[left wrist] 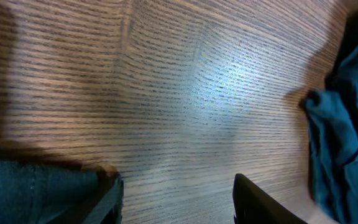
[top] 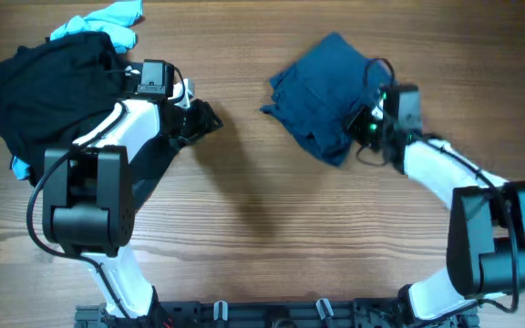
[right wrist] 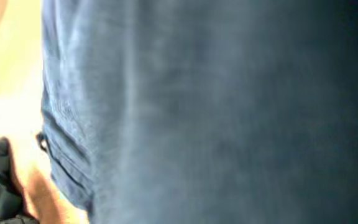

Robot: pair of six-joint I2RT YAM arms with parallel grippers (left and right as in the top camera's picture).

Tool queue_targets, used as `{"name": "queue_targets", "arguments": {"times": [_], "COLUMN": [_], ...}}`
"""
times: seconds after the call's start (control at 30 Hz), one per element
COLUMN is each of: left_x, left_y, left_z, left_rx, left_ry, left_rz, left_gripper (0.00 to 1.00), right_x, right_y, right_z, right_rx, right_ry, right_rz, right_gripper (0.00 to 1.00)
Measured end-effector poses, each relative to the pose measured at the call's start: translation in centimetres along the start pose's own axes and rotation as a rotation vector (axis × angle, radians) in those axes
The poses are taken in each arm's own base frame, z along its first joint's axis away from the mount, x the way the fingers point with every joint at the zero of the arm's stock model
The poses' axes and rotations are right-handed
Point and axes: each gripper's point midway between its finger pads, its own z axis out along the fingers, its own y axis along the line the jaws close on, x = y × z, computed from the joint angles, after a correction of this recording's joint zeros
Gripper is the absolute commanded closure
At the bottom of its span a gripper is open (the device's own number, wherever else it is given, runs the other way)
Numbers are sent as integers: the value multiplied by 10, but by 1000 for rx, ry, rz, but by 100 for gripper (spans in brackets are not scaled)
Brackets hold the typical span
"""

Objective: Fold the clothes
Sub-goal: 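Drag the folded shorts to the table's upper right corner with the right gripper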

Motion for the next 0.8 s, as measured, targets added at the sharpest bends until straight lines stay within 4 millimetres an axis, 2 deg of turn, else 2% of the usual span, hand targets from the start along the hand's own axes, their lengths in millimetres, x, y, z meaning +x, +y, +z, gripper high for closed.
{"name": "queue_targets", "arguments": {"times": [0.13, 0.3, 0.4, 0.53, 0.8], "left_x": [0, -1, -1, -1, -1], "left_y": [0, 0, 0, 0, 0], "left_z": [0, 0, 0, 0, 0], "left_rx": [-2, -2, -2, -3, -4], "left_ry": [-1, -3, -4, -5, -6], "left_rz": [0, 1, 2, 2, 2], "left_gripper": [44, 44, 44, 44, 46], "right_x": [-37, -92, -138, -173, -232], "right_y": [27, 43, 45, 22, -69], "right_z": [-23, -64, -99, -128, -182], "right_rx": [29, 54, 57, 84, 188], "right_ry": [2, -52, -139, -214, -385], "right_rz": [-37, -16, -1, 27, 88], "right_gripper": [96, 96, 96, 96, 96]}}
